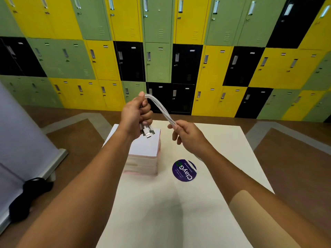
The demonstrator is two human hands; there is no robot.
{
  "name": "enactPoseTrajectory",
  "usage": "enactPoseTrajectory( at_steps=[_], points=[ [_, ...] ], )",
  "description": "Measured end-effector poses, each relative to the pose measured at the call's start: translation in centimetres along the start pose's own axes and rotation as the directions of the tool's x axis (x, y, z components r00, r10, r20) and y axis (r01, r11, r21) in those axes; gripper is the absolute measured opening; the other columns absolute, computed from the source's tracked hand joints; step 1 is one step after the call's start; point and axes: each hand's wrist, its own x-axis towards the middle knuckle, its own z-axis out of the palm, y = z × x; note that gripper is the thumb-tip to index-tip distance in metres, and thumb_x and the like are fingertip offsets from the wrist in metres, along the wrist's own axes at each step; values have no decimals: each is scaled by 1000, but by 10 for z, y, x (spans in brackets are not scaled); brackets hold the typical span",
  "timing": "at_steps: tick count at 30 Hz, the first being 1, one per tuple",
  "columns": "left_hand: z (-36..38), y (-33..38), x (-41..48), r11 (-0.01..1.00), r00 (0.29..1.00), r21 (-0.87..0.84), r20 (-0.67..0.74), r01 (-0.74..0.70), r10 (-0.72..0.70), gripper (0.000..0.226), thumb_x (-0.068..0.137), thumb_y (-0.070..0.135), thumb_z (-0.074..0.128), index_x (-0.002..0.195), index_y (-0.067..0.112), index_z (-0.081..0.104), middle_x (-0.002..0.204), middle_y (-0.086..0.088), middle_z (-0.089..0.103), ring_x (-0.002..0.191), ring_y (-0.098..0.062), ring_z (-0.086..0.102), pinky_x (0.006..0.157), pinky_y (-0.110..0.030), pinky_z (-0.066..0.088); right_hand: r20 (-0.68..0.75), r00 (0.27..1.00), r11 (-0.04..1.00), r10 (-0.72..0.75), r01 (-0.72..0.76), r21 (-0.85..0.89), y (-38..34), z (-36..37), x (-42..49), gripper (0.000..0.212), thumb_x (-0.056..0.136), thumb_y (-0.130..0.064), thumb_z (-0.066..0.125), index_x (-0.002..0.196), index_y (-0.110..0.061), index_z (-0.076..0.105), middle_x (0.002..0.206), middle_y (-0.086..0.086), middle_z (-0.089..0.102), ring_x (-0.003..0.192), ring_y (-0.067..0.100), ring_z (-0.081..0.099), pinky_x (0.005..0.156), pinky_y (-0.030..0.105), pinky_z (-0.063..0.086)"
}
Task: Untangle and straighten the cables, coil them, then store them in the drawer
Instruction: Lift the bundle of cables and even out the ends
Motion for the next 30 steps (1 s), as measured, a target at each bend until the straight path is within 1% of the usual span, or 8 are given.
enactPoseTrajectory(
  at_steps=[3,5,8,12,15,19,25,30],
  points=[
    [-7,1,1,1000,1000,16,-28,-2,2,41,104,39,41,69,20,37,51,7,18,38,-6,15,35,-16,19,12,996,982,89,-90,164,0,12,-3,28,107,-30,40,103,-15,64,61,-4,49,55,11,42,52,30,36],
    [-16,-3,1,1000,999,17,-50,7,-6,41,104,39,41,69,20,38,50,7,20,38,-6,16,35,-17,21,106,969,873,223,-247,420,-5,14,-4,25,107,-26,39,100,-10,57,59,-2,40,51,13,31,47,26,24],
    [-26,-9,0,1000,997,-11,-76,14,-15,40,105,38,40,70,19,38,49,7,20,38,-6,16,34,-17,21,299,915,728,272,-399,557,-12,8,-4,19,107,-25,37,102,-13,51,57,1,34,47,11,21,48,23,14],
    [-29,-9,1,999,997,-36,-71,20,-23,41,105,39,40,70,19,38,49,7,21,37,-6,16,35,-17,20,530,816,581,229,-552,599,-13,2,-1,26,106,-21,35,92,-10,54,61,3,38,44,8,21,42,18,16],
    [-27,-11,1,999,998,-20,-45,34,-35,41,104,40,41,69,19,38,48,7,21,38,-6,16,35,-18,20,604,771,517,201,-607,603,-8,7,-2,28,104,-19,33,89,-11,55,56,-1,34,49,12,27,50,26,29],
    [-26,-16,2,1000,994,-9,-100,30,-31,40,105,39,41,70,19,39,49,7,21,38,-6,16,35,-18,19,389,873,631,295,-484,607,-7,21,-4,28,105,-21,35,96,-5,58,54,0,31,49,14,24,52,28,23],
    [-25,-16,5,999,988,-29,-153,31,-35,40,105,39,41,71,18,41,49,7,23,38,-6,17,35,-18,21,149,974,851,171,-223,476,-5,30,-10,23,99,-15,59,112,-3,45,58,-6,48,47,14,33,46,28,28],
    [-18,-5,6,998,984,-58,-176,-3,-7,40,105,38,41,70,18,41,50,7,24,37,-6,18,35,-18,22,-49,992,944,116,-94,317,11,20,-12,13,100,-24,58,103,-16,68,68,-2,54,55,18,46,51,33,41]
  ],
)
